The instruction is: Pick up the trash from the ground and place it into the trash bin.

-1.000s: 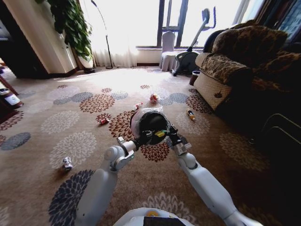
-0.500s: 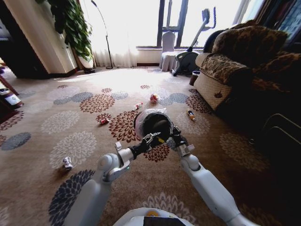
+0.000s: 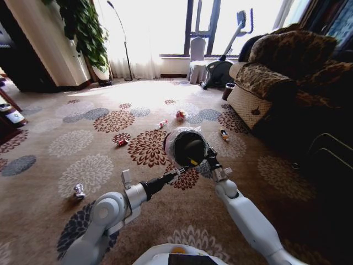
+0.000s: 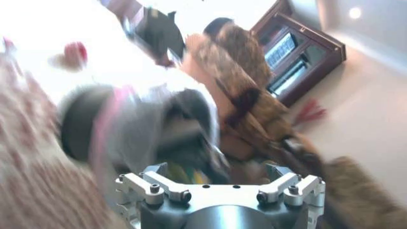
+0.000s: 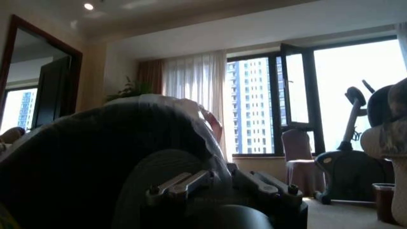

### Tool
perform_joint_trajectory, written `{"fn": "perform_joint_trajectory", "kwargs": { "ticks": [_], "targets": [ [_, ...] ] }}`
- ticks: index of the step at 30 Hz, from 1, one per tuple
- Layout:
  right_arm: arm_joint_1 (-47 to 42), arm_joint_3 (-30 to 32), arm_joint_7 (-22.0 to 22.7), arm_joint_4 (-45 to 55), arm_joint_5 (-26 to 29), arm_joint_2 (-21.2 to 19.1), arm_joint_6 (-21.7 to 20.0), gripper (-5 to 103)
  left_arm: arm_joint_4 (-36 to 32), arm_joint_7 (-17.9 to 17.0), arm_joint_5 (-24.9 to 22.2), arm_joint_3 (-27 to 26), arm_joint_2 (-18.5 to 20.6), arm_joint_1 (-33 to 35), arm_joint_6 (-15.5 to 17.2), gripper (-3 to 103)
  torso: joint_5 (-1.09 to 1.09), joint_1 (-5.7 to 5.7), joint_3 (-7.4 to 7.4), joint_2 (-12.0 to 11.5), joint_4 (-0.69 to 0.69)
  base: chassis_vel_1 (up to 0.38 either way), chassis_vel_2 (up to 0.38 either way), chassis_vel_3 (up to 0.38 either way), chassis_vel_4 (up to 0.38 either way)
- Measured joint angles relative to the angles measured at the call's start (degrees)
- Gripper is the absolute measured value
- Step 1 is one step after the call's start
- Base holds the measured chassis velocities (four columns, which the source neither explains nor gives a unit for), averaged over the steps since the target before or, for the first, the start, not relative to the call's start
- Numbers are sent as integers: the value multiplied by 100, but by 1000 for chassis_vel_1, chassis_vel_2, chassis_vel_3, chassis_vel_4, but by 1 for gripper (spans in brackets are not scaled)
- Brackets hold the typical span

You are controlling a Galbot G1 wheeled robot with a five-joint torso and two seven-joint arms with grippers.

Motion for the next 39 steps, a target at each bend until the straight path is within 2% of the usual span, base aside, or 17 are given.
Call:
{"fn": "perform_joint_trajectory", "kwargs": {
  "ticks": [1, 2, 3, 4, 6, 7, 8, 9, 13, 15, 18, 21, 26, 29, 33, 35, 39],
  "targets": [
    [-53, 59, 1, 1, 3, -31, -8, 0, 133, 353, 829, -122, 87, -7, -342, 100, -1, 0, 0, 0, 0, 0, 0, 0, 0],
    [-97, 109, 1, 9, 4, -51, -15, 0, 437, 685, 1654, -182, 169, -16, -1058, 100, 0, 0, 0, 0, -1, 0, 0, 0, 0],
    [-97, 109, 1, 9, 4, -51, -15, 0, 437, 685, 1654, -182, 169, -16, -1058, 100, 0, 0, 0, 0, -1, 0, 0, 0, 0],
    [-132, 148, 1, 26, 4, -60, -20, 0, 961, 1010, 2481, -248, 236, -41, -1896, 100, 1, 0, 0, 0, -1, 0, 0, 0, 0],
    [-224, 227, 0, 85, -1, -71, -36, 0, 1772, 1537, 3989, -640, 236, -51, -3316, 100, -12, 2, 2, 0, -2, 0, 0, 0, 0],
    [-224, 227, 0, 85, -1, -71, -36, 0, 1772, 1537, 3989, -640, 236, -51, -3316, 100, -12, 2, 2, 0, -2, 0, 0, 0, 0],
    [-287, 268, 0, 116, -26, -79, -60, 0, 2000, 1677, 4693, -962, 160, 77, -3866, 100, 2, 1, 1, 0, -1, 0, 0, 0, 0],
    [-356, 322, 0, 137, -69, -81, -76, 0, 2110, 1691, 5032, -1220, 34, 259, -4106, 100, 2, 1, 1, 0, 3, 0, 0, 0, 0],
    [-472, 404, 1, 186, -108, -81, -103, 0, 2282, 1463, 5390, -1592, -263, 644, -4282, 100, 0, 0, 1, 0, 1, 0, 0, 0, 0],
    [-569, 460, 2, 251, -157, -82, -126, 0, 2506, 1215, 5550, -1919, -574, 1066, -4352, 100, -1, 0, 0, 0, 1, 0, 0, 0, 0],
    [-646, 502, 0, 338, -194, -82, -153, 0, 2883, 1113, 5523, -2195, -850, 1328, -4460, 100, 0, 0, 0, 0, 2, 0, 0, 0, 0],
    [-740, 567, 0, 481, -250, -76, -212, 0, 3674, 1017, 5501, -2616, -1151, 1342, -4528, 100, -1, 0, 0, 0, 2, 0, 0, 0, 0],
    [-826, 596, 0, 592, -299, -60, -232, 0, 4495, 984, 5361, -2827, -1147, 1075, -4460, 100, -2, 0, 0, 0, 0, 0, 0, 0, 0],
    [-921, 618, -1, 694, -344, -19, -232, 0, 5283, 826, 5128, -2824, -992, 644, -4214, 100, -2, 0, 0, 0, 0, 0, 0, 0, 0],
    [-1001, 663, 0, 731, -364, -16, -232, 0, 5679, 787, 4869, -2788, -904, 354, -3995, 100, -2, 0, 0, 0, 0, 0, 0, 0, 0],
    [-1079, 736, 0, 765, -367, -35, -229, 0, 5970, 703, 4726, -2677, -828, 131, -3739, 100, -1, 0, 0, 0, -2, 57, 54, -78, -55],
    [-1160, 823, 2, 813, -355, -61, -223, 0, 6205, 546, 4725, -2593, -810, -37, -3591, 100, -2, 0, 0, 0, -3, 121, 84, -122, -127]
  ]
}}
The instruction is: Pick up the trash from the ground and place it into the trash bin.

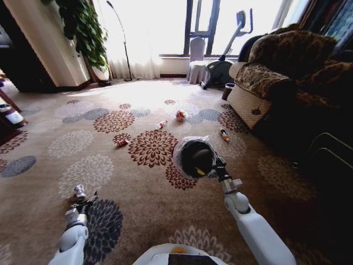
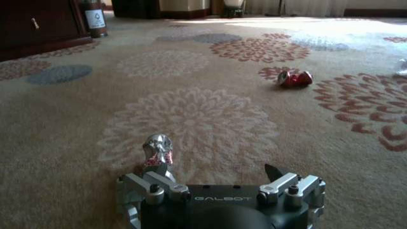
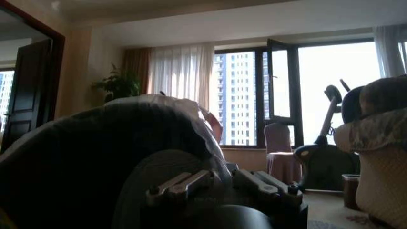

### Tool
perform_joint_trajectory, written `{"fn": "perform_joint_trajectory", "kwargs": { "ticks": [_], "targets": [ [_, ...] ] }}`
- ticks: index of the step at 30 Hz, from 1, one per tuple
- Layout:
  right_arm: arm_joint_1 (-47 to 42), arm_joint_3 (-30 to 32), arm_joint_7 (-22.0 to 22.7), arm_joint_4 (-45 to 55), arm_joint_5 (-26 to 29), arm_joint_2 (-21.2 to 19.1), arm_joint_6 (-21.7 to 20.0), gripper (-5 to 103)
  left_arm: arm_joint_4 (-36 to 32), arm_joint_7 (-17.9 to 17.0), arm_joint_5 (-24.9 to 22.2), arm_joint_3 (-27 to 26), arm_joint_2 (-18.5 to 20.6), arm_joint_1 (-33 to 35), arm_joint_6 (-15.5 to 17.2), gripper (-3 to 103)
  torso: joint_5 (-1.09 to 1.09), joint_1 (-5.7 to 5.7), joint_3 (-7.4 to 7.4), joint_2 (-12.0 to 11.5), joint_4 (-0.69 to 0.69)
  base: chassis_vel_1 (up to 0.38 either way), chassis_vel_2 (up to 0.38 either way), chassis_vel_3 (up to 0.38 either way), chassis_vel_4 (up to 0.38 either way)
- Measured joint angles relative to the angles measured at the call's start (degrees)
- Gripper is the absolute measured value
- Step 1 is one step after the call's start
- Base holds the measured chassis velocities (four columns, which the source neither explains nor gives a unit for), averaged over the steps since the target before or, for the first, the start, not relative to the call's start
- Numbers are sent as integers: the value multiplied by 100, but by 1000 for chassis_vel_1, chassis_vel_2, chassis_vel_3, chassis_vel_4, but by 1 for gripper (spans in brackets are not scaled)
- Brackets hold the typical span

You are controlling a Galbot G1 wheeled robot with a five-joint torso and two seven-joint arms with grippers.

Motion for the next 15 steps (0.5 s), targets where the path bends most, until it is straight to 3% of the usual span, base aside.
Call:
{"fn": "perform_joint_trajectory", "kwargs": {
  "ticks": [2, 6, 10, 15],
  "targets": [
    [-52, 46, 1, 27, 44, -22, 14, 0, 155, -75, 31, 13, 0, -88, 33, 100, 2, 0, 0, 0, 0, 182, 176, -174, -221],
    [-151, 106, -3, 54, 117, -50, 36, 0, 880, -182, 499, 1, 14, -362, -286, 100, -1, 0, 1, -1, 7, 249, 227, -214, -229],
    [-155, 97, -3, 84, 176, -44, 38, 0, 1056, -150, 537, 28, 63, -398, -351, 100, 0, 0, 0, -1, 7, 181, 196, -171, -157],
    [-187, 100, -5, 94, 182, -59, 39, 0, 1497, 21, 508, 214, 166, -562, -588, 100, 5, 0, 1, -1, 4, 56, 56, -16, -30]
  ]
}}
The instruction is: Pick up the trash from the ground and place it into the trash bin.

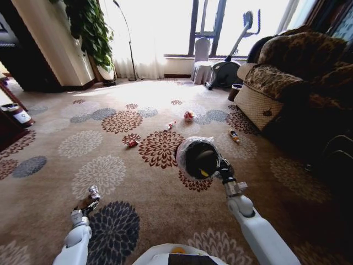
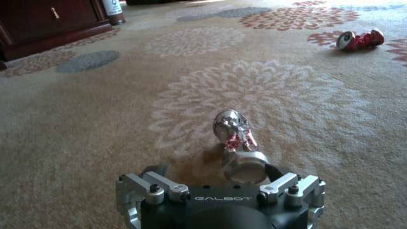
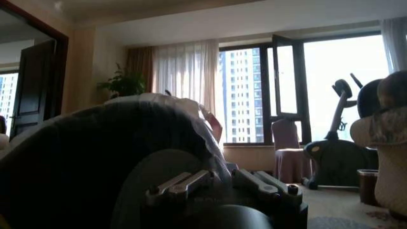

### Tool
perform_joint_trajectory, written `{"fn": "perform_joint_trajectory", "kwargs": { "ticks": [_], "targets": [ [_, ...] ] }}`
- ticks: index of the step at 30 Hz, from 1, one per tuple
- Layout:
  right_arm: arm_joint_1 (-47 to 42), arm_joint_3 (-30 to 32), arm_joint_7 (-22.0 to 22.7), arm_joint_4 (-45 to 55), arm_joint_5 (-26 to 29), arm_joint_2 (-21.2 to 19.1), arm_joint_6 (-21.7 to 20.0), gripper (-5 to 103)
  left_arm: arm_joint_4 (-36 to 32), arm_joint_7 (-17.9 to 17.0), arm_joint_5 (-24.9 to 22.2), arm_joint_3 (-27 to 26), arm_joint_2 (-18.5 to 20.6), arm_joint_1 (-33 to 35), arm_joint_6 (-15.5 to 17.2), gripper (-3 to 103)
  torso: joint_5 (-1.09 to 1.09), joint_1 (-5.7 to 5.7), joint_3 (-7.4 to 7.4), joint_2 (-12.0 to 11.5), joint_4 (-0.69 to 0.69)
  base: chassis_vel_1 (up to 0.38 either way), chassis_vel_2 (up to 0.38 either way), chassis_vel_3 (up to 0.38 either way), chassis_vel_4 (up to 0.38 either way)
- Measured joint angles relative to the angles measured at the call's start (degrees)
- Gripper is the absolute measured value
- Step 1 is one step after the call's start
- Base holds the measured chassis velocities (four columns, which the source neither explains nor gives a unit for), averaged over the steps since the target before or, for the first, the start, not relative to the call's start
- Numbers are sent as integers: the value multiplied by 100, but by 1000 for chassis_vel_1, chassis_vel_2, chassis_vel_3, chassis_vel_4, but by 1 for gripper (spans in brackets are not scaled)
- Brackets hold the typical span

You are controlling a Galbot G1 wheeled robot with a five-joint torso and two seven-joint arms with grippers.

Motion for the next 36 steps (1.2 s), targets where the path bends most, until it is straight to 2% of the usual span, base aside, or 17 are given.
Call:
{"fn": "perform_joint_trajectory", "kwargs": {
  "ticks": [5, 11, 14, 20, 21, 24, 27, 28, 31, 32, 33, 35, 36],
  "targets": [
    [-68, 59, 5, 19, -5, -32, 27, 0, 304, 43, -46, 230, 59, -225, -49, 100, -6, 0, 0, 1, -7, -54, -52, 15, 33],
    [-145, 126, 3, 51, 0, -45, 39, 0, 596, -131, 8, 411, 80, -586, -84, 100, -5, 0, 0, 0, 1, 0, 0, 0, 0],
    [-179, 162, 3, 56, 14, -47, 53, 0, 709, -184, -133, 458, 87, -709, -51, 100, -1, 0, 0, 0, 0, 0, 0, 0, 0],
    [-225, 262, 3, 58, 51, -80, 64, 0, 970, -186, -112, 527, 101, -914, -80, 101, -4, 0, 0, 0, -2, 0, 0, 0, 0],
    [-235, 281, 3, 58, 56, -99, 64, 0, 1030, -185, -84, 527, 115, -967, -78, 92, -4, 0, 0, 0, -1, 0, 0, 0, 0],
    [-250, 318, 3, 70, 100, -157, 64, 0, 1119, -194, -50, 509, 132, -1049, -75, 87, -2, 0, 0, 0, -1, 0, 0, 0, 0],
    [-246, 363, 3, 73, 151, -200, 64, 0, 1180, -249, 127, 489, 127, -1080, -35, 70, -3, 0, -1, 0, -1, 0, 0, 0, 0],
    [-246, 363, 3, 73, 151, -200, 64, 0, 1180, -249, 127, 489, 127, -1080, -35, 70, -3, 0, -1, 0, -1, 0, 0, 0, 0],
    [-242, 371, 3, 73, 175, -210, 64, 0, 1213, -258, 206, 489, 104, -1063, 121, 54, -2, 0, -1, 0, -1, 0, 0, 0, 0],
    [-242, 371, 3, 73, 175, -210, 64, 0, 1213, -258, 206, 489, 104, -1063, 121, 54, -2, 0, -1, 0, -1, 0, 0, 0, 0],
    [-245, 378, 3, 73, 175, -208, 64, 0, 1219, -249, 250, 489, 99, -1055, 132, 48, 0, 0, -1, 0, -1, 0, 0, 0, 0],
    [-275, 406, 3, 74, 175, -194, 67, 0, 1288, -245, 303, 474, 82, -1068, 149, 57, 0, 0, -1, 0, -1, 0, 0, 0, 0],
    [-275, 406, 3, 74, 175, -194, 67, 0, 1288, -245, 303, 474, 82, -1068, 149, 57, 0, 0, -1, 0, -1, 0, 0, 0, 0]
  ]
}}
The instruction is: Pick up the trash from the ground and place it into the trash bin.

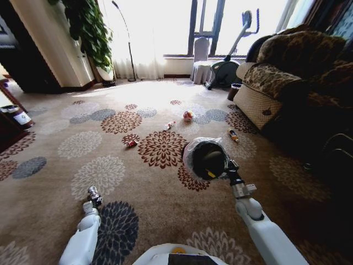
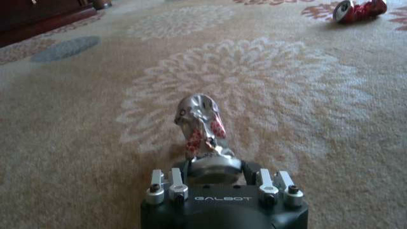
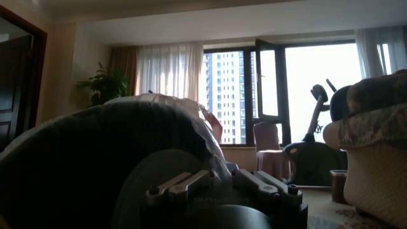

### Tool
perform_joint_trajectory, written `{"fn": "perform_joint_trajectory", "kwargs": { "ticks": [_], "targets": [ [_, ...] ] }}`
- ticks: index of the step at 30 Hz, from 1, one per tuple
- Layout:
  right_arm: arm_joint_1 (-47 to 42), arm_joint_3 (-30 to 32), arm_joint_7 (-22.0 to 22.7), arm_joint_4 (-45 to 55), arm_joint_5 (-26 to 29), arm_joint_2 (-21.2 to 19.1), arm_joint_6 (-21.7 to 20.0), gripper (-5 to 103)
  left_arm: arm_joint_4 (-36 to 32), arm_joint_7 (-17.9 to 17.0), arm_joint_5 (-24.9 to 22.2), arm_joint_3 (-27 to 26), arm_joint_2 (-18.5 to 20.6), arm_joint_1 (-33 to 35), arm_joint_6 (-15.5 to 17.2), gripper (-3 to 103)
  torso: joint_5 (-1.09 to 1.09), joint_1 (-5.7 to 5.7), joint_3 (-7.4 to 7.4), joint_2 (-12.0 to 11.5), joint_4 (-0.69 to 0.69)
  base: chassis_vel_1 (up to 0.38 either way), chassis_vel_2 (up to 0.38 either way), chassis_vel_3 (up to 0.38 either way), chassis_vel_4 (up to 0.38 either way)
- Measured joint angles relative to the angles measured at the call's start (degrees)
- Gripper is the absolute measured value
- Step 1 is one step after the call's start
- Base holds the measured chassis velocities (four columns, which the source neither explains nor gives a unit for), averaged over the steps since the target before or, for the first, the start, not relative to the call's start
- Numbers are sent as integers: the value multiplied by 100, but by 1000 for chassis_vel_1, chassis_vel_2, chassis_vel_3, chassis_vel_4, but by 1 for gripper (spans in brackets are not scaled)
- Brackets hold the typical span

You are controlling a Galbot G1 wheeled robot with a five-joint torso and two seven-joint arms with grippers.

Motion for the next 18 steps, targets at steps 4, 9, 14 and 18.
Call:
{"fn": "perform_joint_trajectory", "kwargs": {
  "ticks": [4, 9, 14, 18],
  "targets": [
    [-61, 49, 0, 0, 0, 4, 26, 0, 91, 13, -7, -52, -7, -48, -37, 62, -5, 0, 0, 0, 0, 0, 0, 0, 0],
    [-83, 88, 0, 0, 9, -1, 41, 0, -13, 22, -87, -94, -18, 20, -45, 43, -6, 0, 0, 0, 0, 0, 0, 0, 0],
    [-112, 92, 0, 0, 10, 21, 65, 0, -38, 52, -123, -128, -13, 77, -75, 28, -5, 0, 0, 0, 0, 0, 0, 0, 0],
    [-143, 100, -1, 0, 10, 37, 72, 0, -87, 57, -156, -149, -13, 121, -89, 20, -3, 0, 0, 0, 0, 0, 0, 0, 0]
  ]
}}
